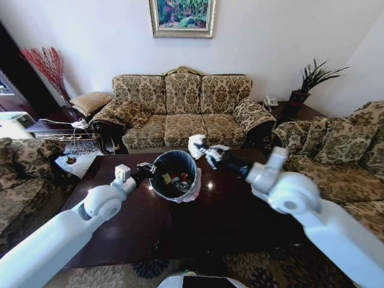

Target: Move to the front of the table and place the trash on the table into the trash bin.

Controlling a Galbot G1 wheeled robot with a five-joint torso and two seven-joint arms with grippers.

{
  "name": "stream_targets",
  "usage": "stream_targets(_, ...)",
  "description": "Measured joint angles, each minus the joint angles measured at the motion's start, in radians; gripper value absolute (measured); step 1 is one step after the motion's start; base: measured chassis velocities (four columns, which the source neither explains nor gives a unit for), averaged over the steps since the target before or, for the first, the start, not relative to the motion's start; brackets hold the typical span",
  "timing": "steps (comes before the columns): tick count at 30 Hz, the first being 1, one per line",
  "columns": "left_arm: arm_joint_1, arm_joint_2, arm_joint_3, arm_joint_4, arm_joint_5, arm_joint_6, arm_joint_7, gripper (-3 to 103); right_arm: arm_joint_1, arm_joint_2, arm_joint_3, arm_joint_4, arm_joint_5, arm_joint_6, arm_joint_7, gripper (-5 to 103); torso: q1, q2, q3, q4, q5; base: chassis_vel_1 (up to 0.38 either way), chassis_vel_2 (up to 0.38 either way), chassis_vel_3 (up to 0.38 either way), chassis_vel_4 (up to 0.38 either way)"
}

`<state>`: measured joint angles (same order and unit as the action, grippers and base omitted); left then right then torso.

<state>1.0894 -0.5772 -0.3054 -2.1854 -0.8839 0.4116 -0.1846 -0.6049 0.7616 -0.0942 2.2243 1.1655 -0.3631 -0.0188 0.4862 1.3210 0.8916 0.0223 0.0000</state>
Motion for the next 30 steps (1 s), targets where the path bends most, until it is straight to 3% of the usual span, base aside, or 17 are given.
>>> stream_targets(7,0.019,0.004,-0.014,0.005,0.002,0.0,0.006,3,0.047,0.058,-0.107,-0.047,-0.026,-0.01,0.025,-3,0.0,0.0,0.0,0.0001,-0.0004,0.0,0.0,0.0,0.0)
stream_targets(17,0.016,-0.011,-0.016,0.008,0.005,-0.001,0.009,3,0.086,0.087,-0.192,-0.086,-0.085,-0.005,0.027,9,0.0,0.0,0.0,-0.0001,-0.0002,0.0,0.0,0.0,0.0)
stream_targets(20,0.016,-0.015,-0.018,0.008,0.006,-0.001,0.01,3,0.094,0.101,-0.199,-0.099,-0.098,-0.003,0.032,24,0.0,0.0,0.0,0.0,-0.0002,0.0,0.0,0.0,0.0)
stream_targets(23,0.016,-0.015,-0.018,0.007,0.006,-0.001,0.011,3,0.095,0.103,-0.199,-0.101,-0.104,-0.003,0.032,24,0.0,0.0,0.0,-0.0001,-0.0001,0.0,0.0,0.0,0.0)
stream_targets(24,0.017,-0.015,-0.019,0.006,0.006,-0.001,0.011,3,0.095,0.103,-0.199,-0.102,-0.105,-0.003,0.032,35,0.0,0.0,0.0,-0.0001,-0.0001,0.0,0.0,0.0,0.0)
stream_targets(30,0.018,-0.013,-0.024,0.005,0.007,-0.002,0.013,3,0.095,0.102,-0.199,-0.103,-0.107,-0.001,0.029,62,0.0,0.0,0.0,0.0,-0.0001,0.0,0.0,0.0,0.0)
